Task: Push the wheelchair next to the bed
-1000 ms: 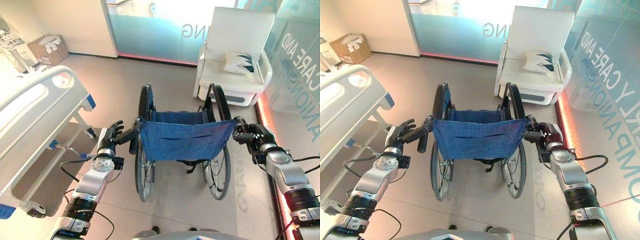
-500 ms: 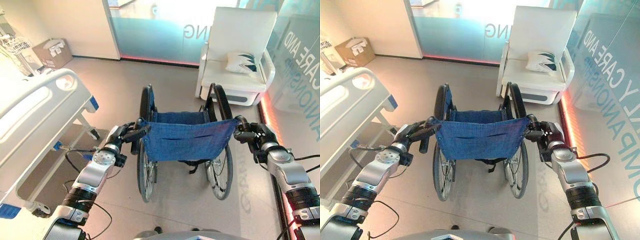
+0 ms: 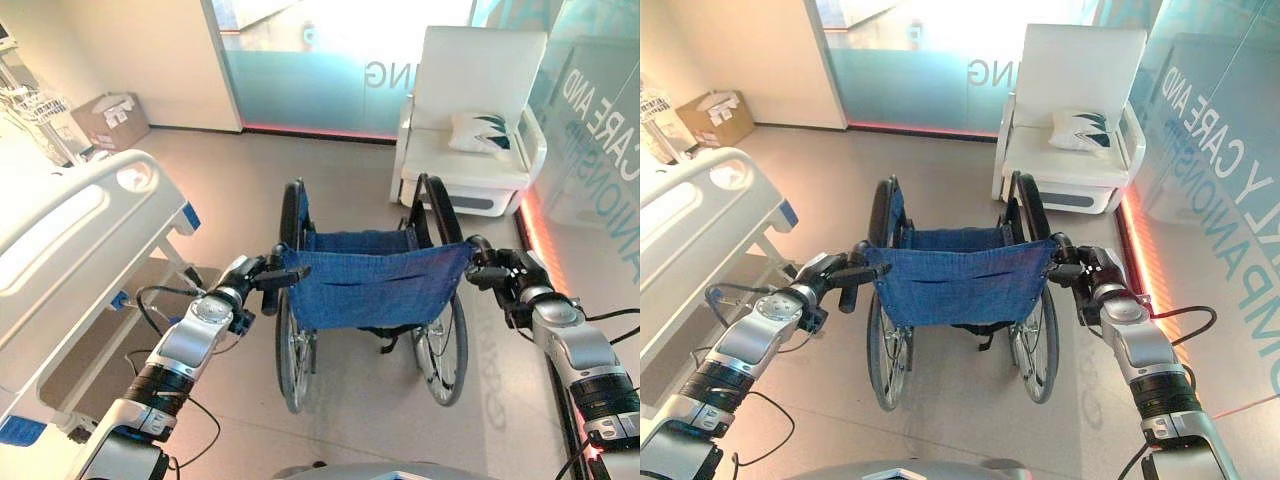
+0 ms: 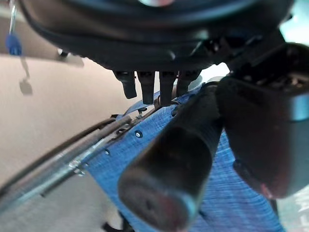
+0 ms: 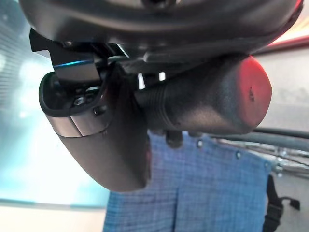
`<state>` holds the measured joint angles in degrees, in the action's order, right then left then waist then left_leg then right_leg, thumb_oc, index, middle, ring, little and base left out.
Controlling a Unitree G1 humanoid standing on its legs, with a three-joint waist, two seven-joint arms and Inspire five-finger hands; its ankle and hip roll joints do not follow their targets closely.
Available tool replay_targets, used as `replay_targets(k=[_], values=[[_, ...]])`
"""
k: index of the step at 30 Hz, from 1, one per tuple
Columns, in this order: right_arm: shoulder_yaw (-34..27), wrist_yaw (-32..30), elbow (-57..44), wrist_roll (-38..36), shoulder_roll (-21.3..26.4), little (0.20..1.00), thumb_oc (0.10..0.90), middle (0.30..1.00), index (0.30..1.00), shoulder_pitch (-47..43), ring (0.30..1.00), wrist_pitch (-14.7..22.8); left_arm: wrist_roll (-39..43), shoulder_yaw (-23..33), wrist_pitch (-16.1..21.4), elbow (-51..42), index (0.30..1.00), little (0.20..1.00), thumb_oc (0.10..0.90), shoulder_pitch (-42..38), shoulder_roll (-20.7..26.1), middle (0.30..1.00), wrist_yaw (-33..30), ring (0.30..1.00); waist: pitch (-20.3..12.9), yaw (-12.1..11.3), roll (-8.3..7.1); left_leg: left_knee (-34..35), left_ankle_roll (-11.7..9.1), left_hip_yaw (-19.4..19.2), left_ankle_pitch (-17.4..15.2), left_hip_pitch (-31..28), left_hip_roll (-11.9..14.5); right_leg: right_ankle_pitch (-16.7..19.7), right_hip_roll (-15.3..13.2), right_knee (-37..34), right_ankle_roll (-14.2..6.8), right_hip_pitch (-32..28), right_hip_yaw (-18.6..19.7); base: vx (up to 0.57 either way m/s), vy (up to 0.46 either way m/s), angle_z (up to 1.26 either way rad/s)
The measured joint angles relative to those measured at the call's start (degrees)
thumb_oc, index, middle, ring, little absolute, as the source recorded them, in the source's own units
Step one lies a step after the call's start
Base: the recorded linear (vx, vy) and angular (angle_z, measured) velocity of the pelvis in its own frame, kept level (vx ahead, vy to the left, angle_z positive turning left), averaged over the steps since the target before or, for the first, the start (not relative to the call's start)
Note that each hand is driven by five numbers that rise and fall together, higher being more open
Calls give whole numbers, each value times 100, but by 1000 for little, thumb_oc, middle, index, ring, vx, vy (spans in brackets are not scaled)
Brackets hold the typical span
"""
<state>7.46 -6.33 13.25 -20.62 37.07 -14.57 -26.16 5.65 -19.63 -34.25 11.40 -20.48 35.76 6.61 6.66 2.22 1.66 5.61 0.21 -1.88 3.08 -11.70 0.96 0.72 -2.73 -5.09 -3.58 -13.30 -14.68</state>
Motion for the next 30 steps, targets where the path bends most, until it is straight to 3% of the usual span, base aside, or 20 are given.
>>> replay_targets(k=[8,13,20,21,22,24,25,30], values=[[59,0,2,-1,52,300,400,300,300,-4,300,-23,-718,-258,-374,5,900,900,800,-344,194,900,885,900,-15,9,23,0,-4,0,2,-19,1,1,2,0,1,-19,-1,0,0,0],[135,0,2,-3,80,300,400,300,300,-38,300,-37,-1506,-558,-565,7,900,900,800,-716,427,900,1928,900,-21,31,31,0,-8,0,6,-25,4,2,6,0,3,-21,-6,0,0,0],[293,0,19,-3,90,300,400,300,300,-70,300,-44,-776,-606,-1291,220,900,900,800,-799,375,900,2296,900,-142,155,91,1,-8,0,5,-26,9,1,5,0,3,-25,-18,0,0,0],[294,1,28,-3,91,300,400,300,300,-69,300,-44,-759,-583,-1324,245,862,862,775,-799,348,862,2300,862,-151,155,93,1,-8,0,5,-26,10,1,5,0,3,-25,-17,0,0,0],[324,1,46,-3,88,300,400,300,300,-71,300,-50,-765,-586,-1357,305,552,552,568,-799,308,552,2336,552,-172,155,88,1,-8,0,5,-27,15,1,7,0,4,-26,-18,0,0,0],[375,1,93,-4,90,300,400,300,300,-70,300,-51,-855,-597,-1357,376,425,425,483,-798,278,425,2485,425,-226,158,91,1,-9,-2,5,-28,28,1,7,-1,3,-26,-18,0,0,0],[408,1,111,-4,90,300,400,300,300,-70,300,-51,-942,-593,-1357,436,300,300,400,-799,251,300,2574,300,-254,164,95,2,-10,-6,4,-30,32,1,6,-1,3,-26,-18,0,0,0],[478,1,208,-4,81,300,400,300,300,-69,300,-52,-1100,-556,-1467,618,300,300,400,-823,83,300,2728,300,-356,165,117,2,-23,-7,-3,-30,41,-1,13,-2,3,-26,-15,0,0,0]])
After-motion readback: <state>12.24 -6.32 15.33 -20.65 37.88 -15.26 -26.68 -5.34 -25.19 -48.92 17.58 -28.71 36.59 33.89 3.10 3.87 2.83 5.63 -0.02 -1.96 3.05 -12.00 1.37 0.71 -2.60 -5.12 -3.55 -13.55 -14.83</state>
